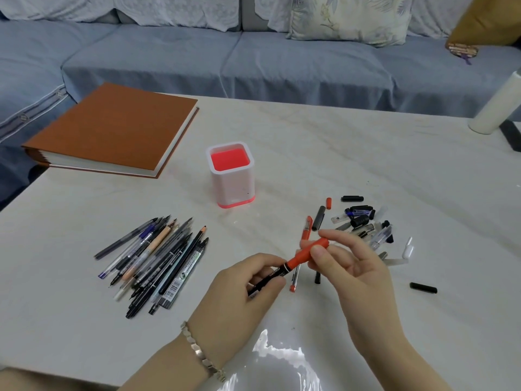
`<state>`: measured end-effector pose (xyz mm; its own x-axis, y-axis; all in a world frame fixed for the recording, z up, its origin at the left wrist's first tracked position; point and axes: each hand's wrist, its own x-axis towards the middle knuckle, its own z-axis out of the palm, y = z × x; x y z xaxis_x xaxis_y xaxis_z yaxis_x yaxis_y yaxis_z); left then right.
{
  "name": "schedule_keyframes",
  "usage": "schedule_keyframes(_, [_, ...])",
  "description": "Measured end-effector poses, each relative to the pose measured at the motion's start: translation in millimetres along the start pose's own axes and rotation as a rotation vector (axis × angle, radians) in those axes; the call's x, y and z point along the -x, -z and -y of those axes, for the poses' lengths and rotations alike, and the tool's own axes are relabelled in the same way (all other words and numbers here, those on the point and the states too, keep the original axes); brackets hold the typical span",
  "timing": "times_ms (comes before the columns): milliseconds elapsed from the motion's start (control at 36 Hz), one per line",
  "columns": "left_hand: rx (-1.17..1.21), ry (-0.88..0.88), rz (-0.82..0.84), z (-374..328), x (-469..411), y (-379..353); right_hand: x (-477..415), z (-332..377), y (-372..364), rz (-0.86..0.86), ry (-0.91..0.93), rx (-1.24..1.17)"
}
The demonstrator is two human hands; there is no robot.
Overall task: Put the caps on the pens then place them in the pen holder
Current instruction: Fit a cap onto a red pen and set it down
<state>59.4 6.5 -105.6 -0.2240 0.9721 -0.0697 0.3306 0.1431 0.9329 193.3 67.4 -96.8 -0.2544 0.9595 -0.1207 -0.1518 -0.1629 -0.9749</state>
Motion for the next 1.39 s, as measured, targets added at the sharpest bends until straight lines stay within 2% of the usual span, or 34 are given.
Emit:
schedule_keyframes(306, [-0.06, -0.085, -0.007, -4.3, 1.0, 1.2, 5.0, -10.9, 2.4, 0.004, -0.007, -0.05])
schedule_keyframes(556, [0.035, -0.012, 0.099, -3.2, -16.2, -3.9, -1.2, -12.5, 5.5, 0.033, 0.124, -0.093])
schedule_keyframes(639, [0.17, 0.088, 0.161, -4.4, -23.8, -5.9, -6.5, -13.7, 9.0, 0.11, 0.125, -0.112])
schedule_keyframes(722, [0.191, 0.125, 0.215, -3.5, -31.4, -6.7, -13.1, -14.6, 12.1, 0.094, 0.108, -0.088])
schedule_keyframes(917, [-0.155, -0.192, -0.12, -0.5, -39.0, -22.4, -27.2, -14.0, 5.6, 0.001, 0.125, -0.1])
schedule_keyframes(972, [-0.252, -0.284, -0.181, 1.7, -45.8, -23.9, -31.4, -12.5, 2.5, -0.023, 0.144, -0.126])
schedule_keyframes(1028, [-0.296, -0.296, -0.183, 3.7, -52.4, -25.3, -36.0, -12.7, -1.9, -0.073, 0.127, -0.138])
schedule_keyframes(1083, [-0.255, -0.203, -0.129, 8.1, -57.6, -27.0, -43.5, -17.2, -4.0, -0.08, 0.094, -0.04])
schedule_keyframes(1194, [-0.216, -0.032, -0.1, 25.2, -69.1, -22.5, -72.6, -21.5, 0.5, 0.114, -0.012, 0.334])
schedule_keyframes(1250, [-0.089, 0.054, -0.171, 26.9, -72.8, -13.4, -95.5, -23.8, 9.5, 0.109, 0.066, 0.554])
schedule_keyframes(1333, [0.185, 0.195, -0.299, 23.6, -74.4, 5.1, -133.2, -27.7, 28.6, 0.002, 0.249, 0.97])
schedule_keyframes(1389, [0.258, 0.251, -0.364, 24.2, -74.5, 17.7, -159.1, -33.9, 41.1, 0.049, 0.266, 1.178])
